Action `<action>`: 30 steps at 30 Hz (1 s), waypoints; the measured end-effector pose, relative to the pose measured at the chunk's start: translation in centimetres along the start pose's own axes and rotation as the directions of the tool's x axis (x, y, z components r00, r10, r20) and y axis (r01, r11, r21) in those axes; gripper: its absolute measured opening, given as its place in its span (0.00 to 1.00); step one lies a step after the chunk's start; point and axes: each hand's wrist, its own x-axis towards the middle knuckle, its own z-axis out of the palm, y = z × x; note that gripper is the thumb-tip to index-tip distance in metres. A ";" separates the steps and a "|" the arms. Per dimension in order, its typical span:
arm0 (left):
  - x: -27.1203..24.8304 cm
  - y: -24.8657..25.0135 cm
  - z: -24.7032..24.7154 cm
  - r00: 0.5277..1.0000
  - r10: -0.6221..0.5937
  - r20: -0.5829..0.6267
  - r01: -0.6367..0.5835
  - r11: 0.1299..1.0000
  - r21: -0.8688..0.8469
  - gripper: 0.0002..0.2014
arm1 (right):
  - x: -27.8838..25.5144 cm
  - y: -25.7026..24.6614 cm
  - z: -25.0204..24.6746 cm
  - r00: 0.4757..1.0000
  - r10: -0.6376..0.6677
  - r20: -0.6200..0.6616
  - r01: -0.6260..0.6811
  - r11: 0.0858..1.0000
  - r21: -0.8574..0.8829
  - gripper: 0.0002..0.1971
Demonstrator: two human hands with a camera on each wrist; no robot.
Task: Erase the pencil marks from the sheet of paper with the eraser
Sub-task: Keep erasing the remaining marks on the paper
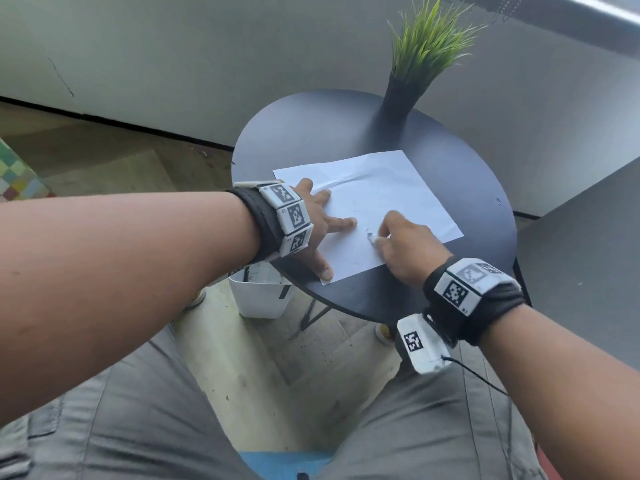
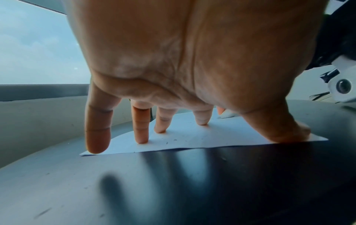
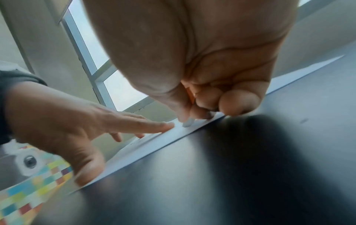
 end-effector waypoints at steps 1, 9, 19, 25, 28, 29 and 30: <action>0.0 0.0 0.0 1.000 -0.004 0.002 0.004 1.000 -0.004 0.52 | -0.4 -0.2 0.3 1.000 -0.014 0.007 0.014 1.000 -0.024 0.12; 0.3 0.3 -0.3 1.000 0.000 0.019 -0.001 1.000 0.020 0.52 | -0.9 0.2 0.2 0.999 -0.016 0.027 0.017 1.000 -0.008 0.12; 0.4 0.3 -0.6 0.999 0.008 0.031 -0.008 1.000 0.007 0.54 | -0.8 -0.4 0.6 0.999 -0.042 0.028 0.045 0.995 -0.090 0.11; 0.5 -0.1 0.3 0.999 0.027 -0.023 -0.026 1.000 0.006 0.52 | -0.2 -1.3 0.7 0.993 -0.093 0.077 0.101 0.990 -0.096 0.12; 0.3 -0.2 0.2 1.000 0.023 -0.020 -0.023 1.000 -0.014 0.51 | -0.2 -1.6 0.8 0.993 -0.115 0.040 0.120 0.984 -0.135 0.11; 0.3 -0.2 0.2 0.999 0.024 -0.027 -0.024 1.000 -0.015 0.50 | -0.9 -2.4 1.6 0.980 -0.176 0.088 0.188 0.969 -0.160 0.10; 0.3 -0.2 0.2 0.999 0.026 -0.029 -0.027 1.000 -0.014 0.49 | -1.5 -3.0 2.3 0.963 -0.228 0.146 0.250 0.956 -0.156 0.09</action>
